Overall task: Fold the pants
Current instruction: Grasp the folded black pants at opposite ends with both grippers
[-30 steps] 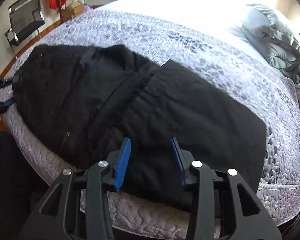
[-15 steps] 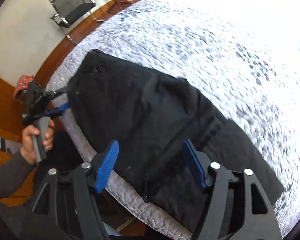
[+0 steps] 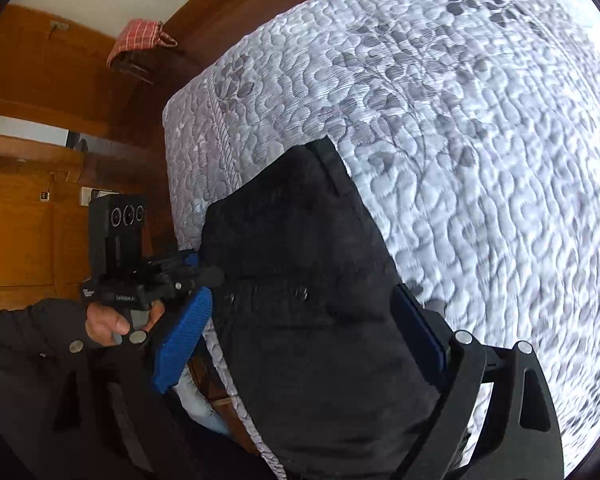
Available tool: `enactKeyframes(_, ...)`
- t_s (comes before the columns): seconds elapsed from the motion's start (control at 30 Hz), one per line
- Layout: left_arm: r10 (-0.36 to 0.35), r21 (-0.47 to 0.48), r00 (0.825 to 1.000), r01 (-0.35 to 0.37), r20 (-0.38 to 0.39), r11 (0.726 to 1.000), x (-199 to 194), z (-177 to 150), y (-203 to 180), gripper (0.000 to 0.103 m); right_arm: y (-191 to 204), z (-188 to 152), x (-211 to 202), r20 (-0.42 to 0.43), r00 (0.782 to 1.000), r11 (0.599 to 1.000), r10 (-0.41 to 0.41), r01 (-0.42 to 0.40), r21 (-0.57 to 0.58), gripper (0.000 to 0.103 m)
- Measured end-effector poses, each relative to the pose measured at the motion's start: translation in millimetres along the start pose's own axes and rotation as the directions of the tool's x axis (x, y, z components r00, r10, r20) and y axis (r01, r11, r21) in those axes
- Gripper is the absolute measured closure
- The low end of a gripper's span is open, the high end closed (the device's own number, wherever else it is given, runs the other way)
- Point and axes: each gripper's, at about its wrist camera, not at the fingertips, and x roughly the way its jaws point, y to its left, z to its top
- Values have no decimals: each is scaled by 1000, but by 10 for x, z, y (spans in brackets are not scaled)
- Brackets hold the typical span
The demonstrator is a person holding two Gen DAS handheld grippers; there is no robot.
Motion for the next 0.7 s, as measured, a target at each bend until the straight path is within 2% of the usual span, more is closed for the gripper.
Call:
enactKeyframes(0.07, -9, -41, 1000, 8, -9, 999, 15, 46, 92, 45, -73, 211, 153, -38, 999, 1000, 10, -11, -25, 13)
enactKeyframes(0.13, -29, -65, 999, 27, -19, 998, 28, 83, 137, 45, -137, 334, 309, -76, 997, 999, 27, -30, -42, 13)
enactKeyframes(0.2, -60, -83, 998, 58, -26, 995, 44, 117, 161, 35, -166, 455, 445, -110, 992, 996, 55, -62, -62, 13)
enactKeyframes(0.27, -80, -92, 996, 77, -26, 993, 57, 138, 157, 29, -175, 544, 559, -144, 986, 992, 83, -96, -83, 13)
enactKeyframes(0.43, -86, -102, 996, 82, -32, 991, 93, 187, 149, 29, -189, 665, 742, -211, 972, 985, 98, -126, -120, 13)
enactKeyframes(0.53, -73, -109, 997, 69, -36, 992, 61, 131, 182, 36, -158, 723, 828, -241, 965, 980, 106, -142, -140, 13)
enactKeyframes(0.6, -61, -113, 998, 57, -32, 992, 21, 120, 237, 47, -143, 745, 875, -250, 963, 980, 97, -136, -144, 18)
enactKeyframes(0.67, -35, -111, 999, 32, -32, 993, 8, 101, 255, 58, -120, 748, 888, -253, 963, 980, 88, -129, -149, 35)
enactKeyframes(0.7, -31, -111, 999, 27, -32, 993, -3, 98, 259, 64, -101, 743, 881, -258, 963, 981, 81, -123, -153, 46)
